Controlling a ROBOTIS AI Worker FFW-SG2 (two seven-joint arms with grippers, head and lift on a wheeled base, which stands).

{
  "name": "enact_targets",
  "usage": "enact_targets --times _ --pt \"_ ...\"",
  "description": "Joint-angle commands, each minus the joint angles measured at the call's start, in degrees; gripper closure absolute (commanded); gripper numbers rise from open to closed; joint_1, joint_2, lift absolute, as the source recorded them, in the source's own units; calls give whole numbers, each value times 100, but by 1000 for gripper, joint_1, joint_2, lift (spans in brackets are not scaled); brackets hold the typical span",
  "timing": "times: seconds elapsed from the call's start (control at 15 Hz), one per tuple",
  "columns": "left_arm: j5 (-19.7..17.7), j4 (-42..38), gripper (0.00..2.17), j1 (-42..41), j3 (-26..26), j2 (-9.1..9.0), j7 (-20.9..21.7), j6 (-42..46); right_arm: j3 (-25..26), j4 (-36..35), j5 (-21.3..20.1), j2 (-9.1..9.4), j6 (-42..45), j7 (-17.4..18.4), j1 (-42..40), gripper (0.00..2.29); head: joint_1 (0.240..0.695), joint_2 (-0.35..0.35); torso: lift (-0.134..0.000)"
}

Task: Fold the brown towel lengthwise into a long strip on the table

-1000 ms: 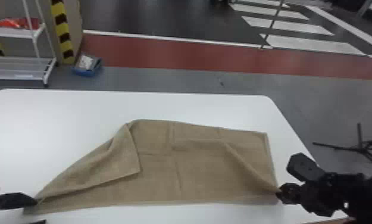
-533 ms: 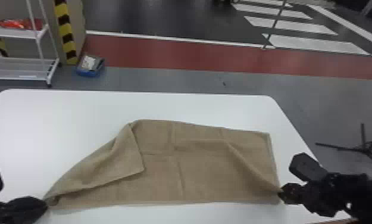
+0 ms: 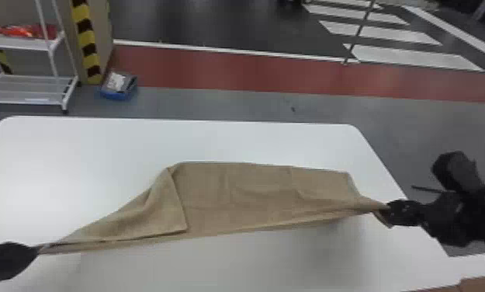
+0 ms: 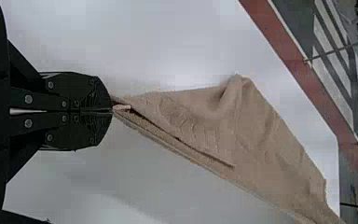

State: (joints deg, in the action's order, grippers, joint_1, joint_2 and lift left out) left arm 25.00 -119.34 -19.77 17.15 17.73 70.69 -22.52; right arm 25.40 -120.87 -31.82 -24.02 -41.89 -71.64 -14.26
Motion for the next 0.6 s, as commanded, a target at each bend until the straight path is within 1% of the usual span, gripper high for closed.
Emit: enact_targets --times 0.0,0.2,0.27,0.33,0.4,0.47,0.53 --pt "-329 -344 1885 0 447 -85 85 -223 105 -94 396 -32 -412 19 309 2121 695 -215 -93" --pt "-874 -696 1885 378 921 -129 103 -1295 35 -103 1046 -68 -1379 160 995 2121 695 -171 -93" --pt "-1076 -836 1885 589 1062 -173 85 -1823 -53 -103 1204 -68 -1695 291 1267 2121 695 -158 -93" --pt "-1173 -942 1885 887 1097 -208 -82 -2456 -264 -77 1292 -68 -2012 581 1593 2125 695 -140 -93" --pt "-1226 -968 1885 1160 1053 -234 -345 -3036 -537 2 1292 -59 -2205 863 1935 2125 695 -124 -93" --pt "-1314 -951 1885 1626 921 -261 -653 -3774 -888 283 1248 -32 -2381 1179 2375 2125 695 -108 -93" --pt "-1340 -749 1885 2144 667 -261 -1022 -4512 -1275 661 1178 -6 -2522 1460 2814 2128 695 -77 -93"
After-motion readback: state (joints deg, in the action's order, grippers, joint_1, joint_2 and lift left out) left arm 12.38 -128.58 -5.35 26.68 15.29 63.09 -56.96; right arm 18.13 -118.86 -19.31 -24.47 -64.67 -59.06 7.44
